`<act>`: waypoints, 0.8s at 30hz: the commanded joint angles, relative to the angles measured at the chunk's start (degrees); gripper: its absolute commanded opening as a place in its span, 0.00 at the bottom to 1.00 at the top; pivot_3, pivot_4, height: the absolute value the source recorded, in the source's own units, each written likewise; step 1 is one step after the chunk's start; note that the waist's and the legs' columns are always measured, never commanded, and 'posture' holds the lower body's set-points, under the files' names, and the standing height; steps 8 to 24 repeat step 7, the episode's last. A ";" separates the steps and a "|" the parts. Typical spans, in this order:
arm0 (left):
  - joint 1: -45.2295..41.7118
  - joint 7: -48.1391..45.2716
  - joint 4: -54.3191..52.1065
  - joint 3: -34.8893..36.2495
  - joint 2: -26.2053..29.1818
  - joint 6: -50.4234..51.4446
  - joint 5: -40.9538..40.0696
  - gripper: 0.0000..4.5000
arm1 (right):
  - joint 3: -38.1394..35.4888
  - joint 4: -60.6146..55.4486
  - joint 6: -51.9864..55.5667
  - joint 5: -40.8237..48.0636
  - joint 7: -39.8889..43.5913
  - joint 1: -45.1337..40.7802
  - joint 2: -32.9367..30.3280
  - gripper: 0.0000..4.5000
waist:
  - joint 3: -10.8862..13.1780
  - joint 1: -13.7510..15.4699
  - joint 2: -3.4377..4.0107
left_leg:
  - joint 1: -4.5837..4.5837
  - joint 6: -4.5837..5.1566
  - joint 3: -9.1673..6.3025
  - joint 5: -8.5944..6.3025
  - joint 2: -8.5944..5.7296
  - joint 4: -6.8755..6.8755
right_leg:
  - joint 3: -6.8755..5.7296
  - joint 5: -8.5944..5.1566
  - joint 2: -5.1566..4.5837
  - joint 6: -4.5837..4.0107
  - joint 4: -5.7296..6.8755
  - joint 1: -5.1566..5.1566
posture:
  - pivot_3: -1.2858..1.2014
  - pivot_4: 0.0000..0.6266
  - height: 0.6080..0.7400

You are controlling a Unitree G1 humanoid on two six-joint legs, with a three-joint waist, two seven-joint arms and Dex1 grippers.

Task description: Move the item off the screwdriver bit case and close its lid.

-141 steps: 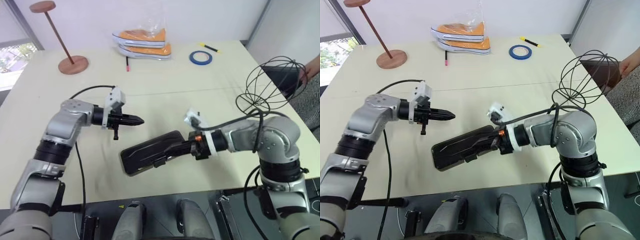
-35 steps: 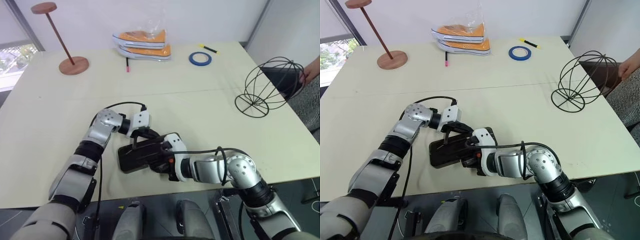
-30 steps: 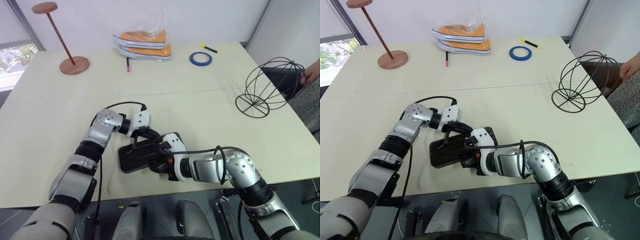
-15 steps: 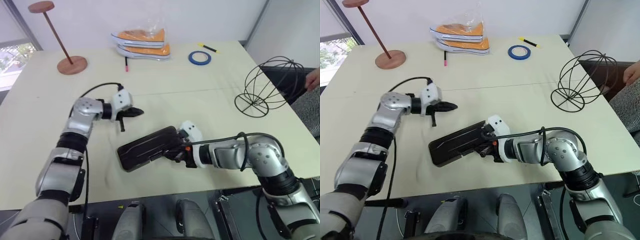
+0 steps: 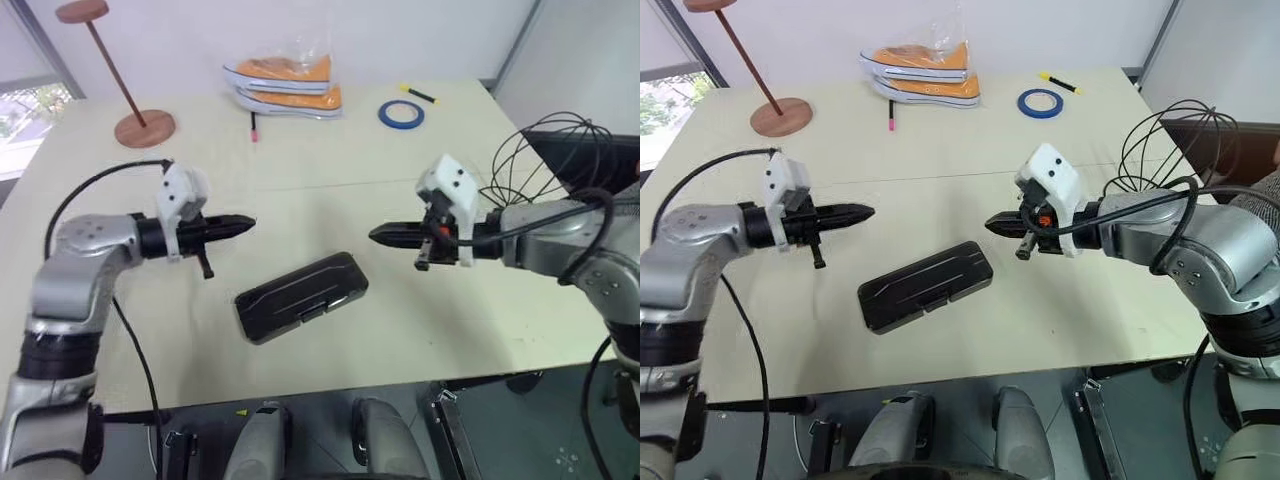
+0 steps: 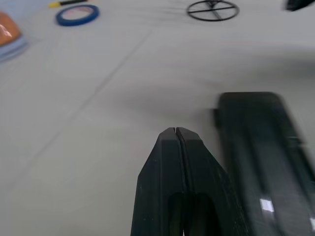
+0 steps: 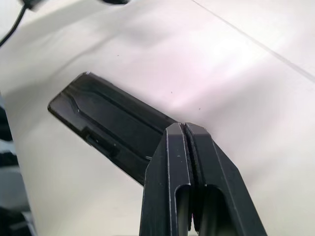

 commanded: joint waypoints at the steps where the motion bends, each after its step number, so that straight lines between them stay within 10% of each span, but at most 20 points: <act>1: 5.38 1.96 -11.37 5.99 2.80 8.63 -8.55 0.00 | -1.80 -2.77 -5.54 -5.09 6.07 1.49 -2.52 0.01 | 0.01 0.04 0.01 | -0.02 0.00 -0.01 0.00 0.00 0.00 | 0.00 0.00 0.00 0.00 -0.07 0.01 | 0.52 0.24 1.00; 24: 16.93 3.63 -20.11 14.38 6.50 16.12 -18.63 0.00 | -3.21 -2.75 -9.02 -9.98 10.03 4.13 -2.75 0.01 | 0.04 0.12 0.00 | -0.02 -0.01 0.01 0.00 0.01 0.01 | 0.00 -0.11 -0.02 -0.23 -0.25 0.07 | 0.52 0.24 1.00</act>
